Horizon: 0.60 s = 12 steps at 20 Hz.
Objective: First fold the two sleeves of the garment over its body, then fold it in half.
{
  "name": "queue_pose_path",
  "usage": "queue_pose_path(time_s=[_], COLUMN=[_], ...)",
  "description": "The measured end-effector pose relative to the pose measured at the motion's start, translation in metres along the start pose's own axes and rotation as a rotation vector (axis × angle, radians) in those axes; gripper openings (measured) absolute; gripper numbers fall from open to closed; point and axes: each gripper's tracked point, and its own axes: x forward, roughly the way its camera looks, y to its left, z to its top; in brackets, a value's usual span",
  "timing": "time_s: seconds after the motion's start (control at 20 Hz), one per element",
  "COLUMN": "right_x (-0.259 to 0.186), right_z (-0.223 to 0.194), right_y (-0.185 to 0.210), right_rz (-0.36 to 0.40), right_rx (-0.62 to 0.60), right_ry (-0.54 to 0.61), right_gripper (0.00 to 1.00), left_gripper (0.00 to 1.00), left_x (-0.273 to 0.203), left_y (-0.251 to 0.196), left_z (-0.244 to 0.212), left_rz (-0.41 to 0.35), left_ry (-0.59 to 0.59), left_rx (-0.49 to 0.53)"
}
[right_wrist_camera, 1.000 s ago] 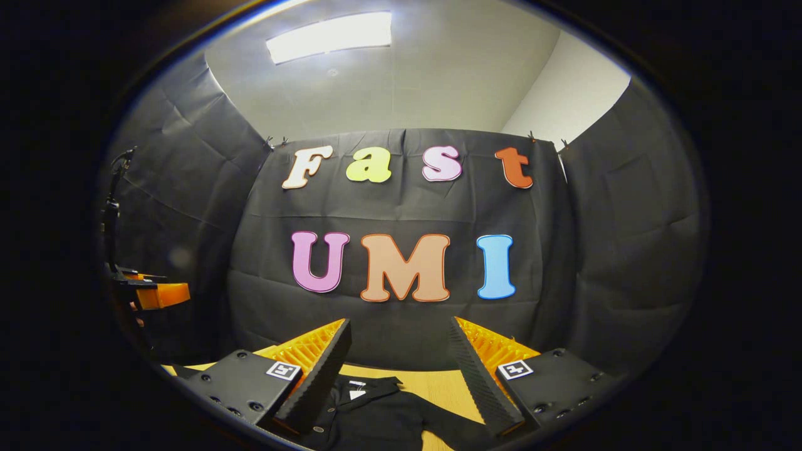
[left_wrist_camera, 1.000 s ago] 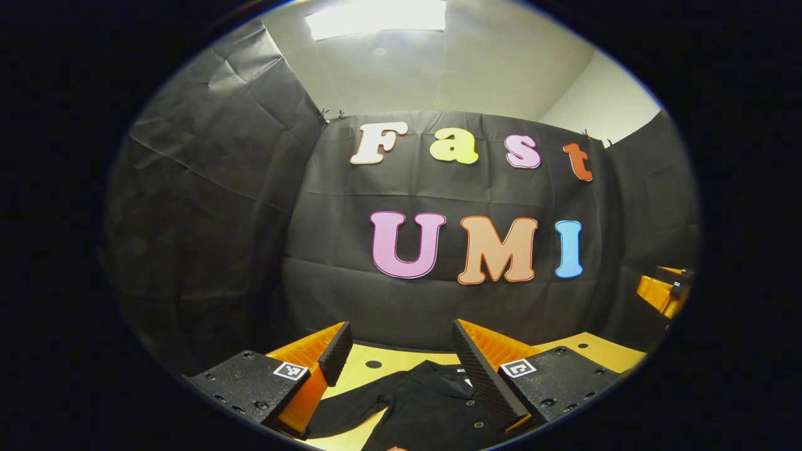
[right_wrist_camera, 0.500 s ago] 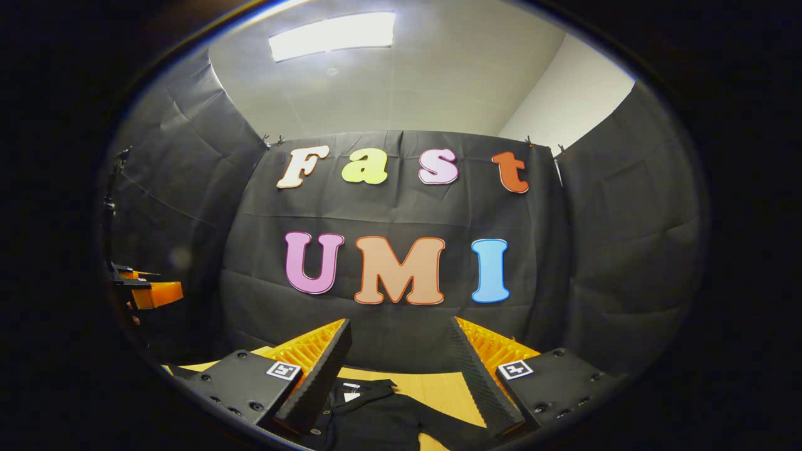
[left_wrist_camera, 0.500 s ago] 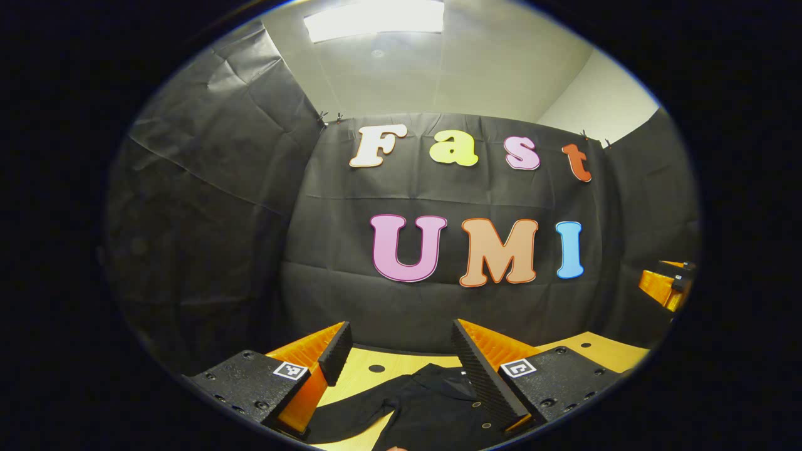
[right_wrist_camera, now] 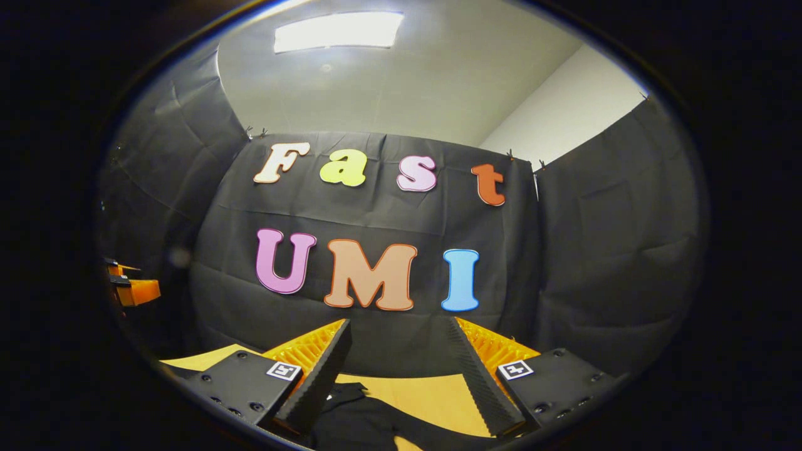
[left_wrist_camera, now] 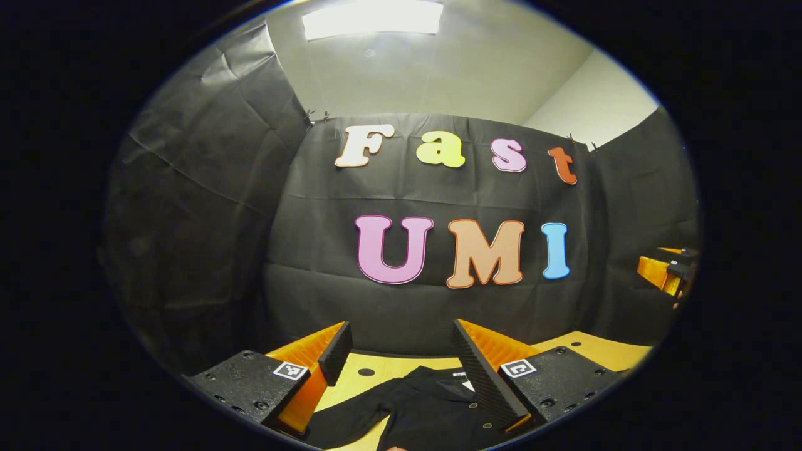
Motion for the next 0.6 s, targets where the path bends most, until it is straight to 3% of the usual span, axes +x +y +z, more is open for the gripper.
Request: queue_pose_path(time_s=[0.05, 0.35, 0.6], right_x=[0.001, 0.032, 0.054], right_z=[0.001, -0.038, -0.106], right_y=[-0.004, -0.059, -0.11], right_rz=[-0.013, -0.096, -0.147], right_rx=[-0.014, -0.052, -0.058], right_ry=[-0.006, 0.089, 0.224], right_gripper=[0.96, 0.99, 0.98], left_gripper=[0.99, 0.95, 0.99], left_x=[0.001, 0.013, 0.024], left_y=[-0.003, -0.011, -0.026], left_z=[0.002, -0.001, -0.001], left_rz=[-0.011, 0.025, 0.041], left_ry=[-0.01, -0.004, 0.001], left_rx=[0.005, -0.011, 0.005])
